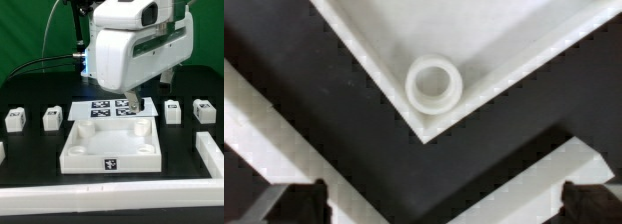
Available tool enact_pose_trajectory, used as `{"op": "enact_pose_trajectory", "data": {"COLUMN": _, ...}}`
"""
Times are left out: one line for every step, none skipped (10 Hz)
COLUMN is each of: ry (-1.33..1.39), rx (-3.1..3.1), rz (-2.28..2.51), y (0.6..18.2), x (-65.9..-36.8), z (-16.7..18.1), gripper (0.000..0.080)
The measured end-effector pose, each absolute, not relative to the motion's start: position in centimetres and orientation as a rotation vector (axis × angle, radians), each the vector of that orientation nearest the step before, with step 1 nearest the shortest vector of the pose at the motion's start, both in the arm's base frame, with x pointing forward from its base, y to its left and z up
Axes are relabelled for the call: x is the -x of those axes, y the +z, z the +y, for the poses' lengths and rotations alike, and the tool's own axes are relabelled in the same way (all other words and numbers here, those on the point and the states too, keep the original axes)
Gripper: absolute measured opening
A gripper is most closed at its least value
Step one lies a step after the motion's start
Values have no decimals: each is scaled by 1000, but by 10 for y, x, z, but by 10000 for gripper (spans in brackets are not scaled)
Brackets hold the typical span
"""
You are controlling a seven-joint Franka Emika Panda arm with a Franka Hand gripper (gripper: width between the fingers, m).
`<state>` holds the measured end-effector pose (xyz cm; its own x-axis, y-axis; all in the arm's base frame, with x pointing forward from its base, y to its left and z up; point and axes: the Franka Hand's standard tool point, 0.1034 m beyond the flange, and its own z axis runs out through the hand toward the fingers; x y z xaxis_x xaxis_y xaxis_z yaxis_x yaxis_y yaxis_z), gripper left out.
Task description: Assemble one leg
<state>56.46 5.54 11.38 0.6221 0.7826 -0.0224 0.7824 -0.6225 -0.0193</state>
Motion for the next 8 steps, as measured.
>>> {"op": "enact_pose_trajectory", "data": {"ry": 48, "rx": 2822, "rz": -1360, "y": 112, "x": -564, "z": 55, "gripper": 650}}
{"op": "enact_pose_trajectory", "data": {"ry": 48, "rx": 2822, "rz": -1360, "y": 112, "x": -564, "z": 55, "gripper": 650}}
{"op": "enact_pose_trajectory", "data": {"ry": 48, "rx": 2822, "rz": -1360, "y": 112, "x": -564, "z": 55, "gripper": 650}}
{"op": "enact_pose_trajectory", "data": {"ry": 48, "rx": 2822, "rz": -1360, "y": 112, "x": -564, "z": 55, "gripper": 650}}
{"op": "enact_pose_trajectory", "data": {"ry": 48, "rx": 2822, "rz": -1360, "y": 112, "x": -564, "z": 55, "gripper": 650}}
{"op": "enact_pose_trajectory", "data": {"ry": 48, "rx": 2821, "rz": -1360, "y": 112, "x": -564, "z": 55, "gripper": 650}}
{"op": "enact_pose_trajectory", "data": {"ry": 49, "rx": 2821, "rz": -1360, "y": 112, "x": -564, "z": 55, "gripper": 650}}
{"op": "enact_pose_trajectory", "data": {"ry": 49, "rx": 2821, "rz": -1360, "y": 112, "x": -564, "z": 55, "gripper": 650}}
